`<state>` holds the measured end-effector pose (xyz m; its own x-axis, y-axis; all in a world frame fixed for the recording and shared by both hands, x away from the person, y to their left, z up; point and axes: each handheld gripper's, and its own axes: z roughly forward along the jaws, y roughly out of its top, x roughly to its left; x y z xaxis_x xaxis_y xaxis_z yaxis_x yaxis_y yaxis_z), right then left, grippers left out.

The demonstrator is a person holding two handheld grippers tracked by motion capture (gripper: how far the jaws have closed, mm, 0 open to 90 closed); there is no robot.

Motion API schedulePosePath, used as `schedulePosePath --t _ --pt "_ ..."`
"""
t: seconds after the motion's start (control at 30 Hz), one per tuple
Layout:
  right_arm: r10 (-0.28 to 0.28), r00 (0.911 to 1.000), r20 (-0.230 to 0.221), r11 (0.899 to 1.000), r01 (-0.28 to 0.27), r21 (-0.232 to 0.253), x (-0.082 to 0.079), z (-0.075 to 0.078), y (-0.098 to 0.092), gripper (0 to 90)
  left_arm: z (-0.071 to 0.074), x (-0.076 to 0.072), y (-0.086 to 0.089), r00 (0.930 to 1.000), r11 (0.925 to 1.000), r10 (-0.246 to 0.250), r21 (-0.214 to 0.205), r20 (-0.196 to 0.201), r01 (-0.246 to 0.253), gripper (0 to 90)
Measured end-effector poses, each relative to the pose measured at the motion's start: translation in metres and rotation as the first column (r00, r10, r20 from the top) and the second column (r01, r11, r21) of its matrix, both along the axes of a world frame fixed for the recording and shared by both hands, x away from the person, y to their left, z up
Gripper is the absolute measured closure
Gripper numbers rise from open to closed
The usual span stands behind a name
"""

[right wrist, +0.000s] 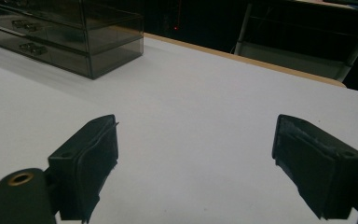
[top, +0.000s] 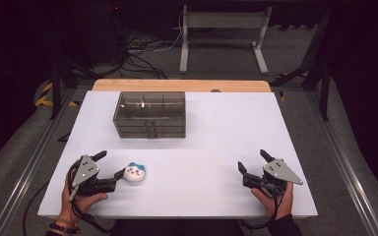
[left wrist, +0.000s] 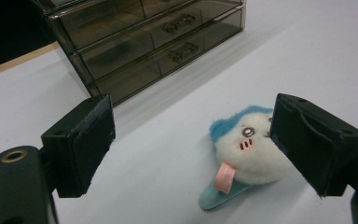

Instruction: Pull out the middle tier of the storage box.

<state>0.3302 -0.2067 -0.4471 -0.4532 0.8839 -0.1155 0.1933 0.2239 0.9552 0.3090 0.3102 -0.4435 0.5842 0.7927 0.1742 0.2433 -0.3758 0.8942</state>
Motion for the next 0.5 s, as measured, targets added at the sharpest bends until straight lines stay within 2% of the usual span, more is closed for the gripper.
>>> schedulePosePath --t 0.13,0.27,0.3,0.33,0.37,0.43,0.47,0.5 --pt "0.012 0.9999 0.005 1.000 -0.012 0.000 0.004 0.001 0.002 15.1 0.000 -0.002 0.001 0.9999 0.9998 0.010 0.020 0.007 -0.010 16.1" --pt "0.024 0.9996 -0.018 1.000 -0.024 -0.004 0.005 -0.003 0.006 15.2 0.001 0.002 -0.001 0.9995 0.9979 0.019 0.062 0.024 -0.021 17.0" --pt "0.024 0.9996 -0.018 1.000 -0.024 -0.004 0.005 -0.003 0.006 15.2 0.001 0.002 -0.001 0.9995 0.9979 0.019 0.062 0.024 -0.021 17.5" --pt "0.032 0.9992 -0.022 0.999 -0.032 -0.014 0.005 -0.004 0.007 15.2 0.004 0.007 -0.003 0.9986 0.9956 0.028 0.088 0.044 -0.032 18.7" --pt "0.033 0.9992 -0.022 0.999 -0.034 -0.019 0.005 -0.004 0.008 15.2 0.005 0.009 -0.004 0.9981 0.9951 0.034 0.091 0.051 -0.039 19.4" --pt "0.037 0.9991 -0.021 0.999 -0.037 -0.020 0.005 -0.004 0.010 15.3 0.007 0.013 -0.007 0.9951 0.9889 0.054 0.134 0.083 -0.064 21.4" --pt "0.037 0.9991 -0.021 0.999 -0.037 -0.020 0.005 -0.004 0.010 15.3 0.007 0.013 -0.007 0.9951 0.9889 0.054 0.134 0.083 -0.064 22.6" --pt "0.037 0.9991 -0.022 0.999 -0.038 -0.023 0.006 -0.005 0.010 15.4 0.008 0.016 -0.009 0.9927 0.9832 0.059 0.166 0.105 -0.076 22.6"
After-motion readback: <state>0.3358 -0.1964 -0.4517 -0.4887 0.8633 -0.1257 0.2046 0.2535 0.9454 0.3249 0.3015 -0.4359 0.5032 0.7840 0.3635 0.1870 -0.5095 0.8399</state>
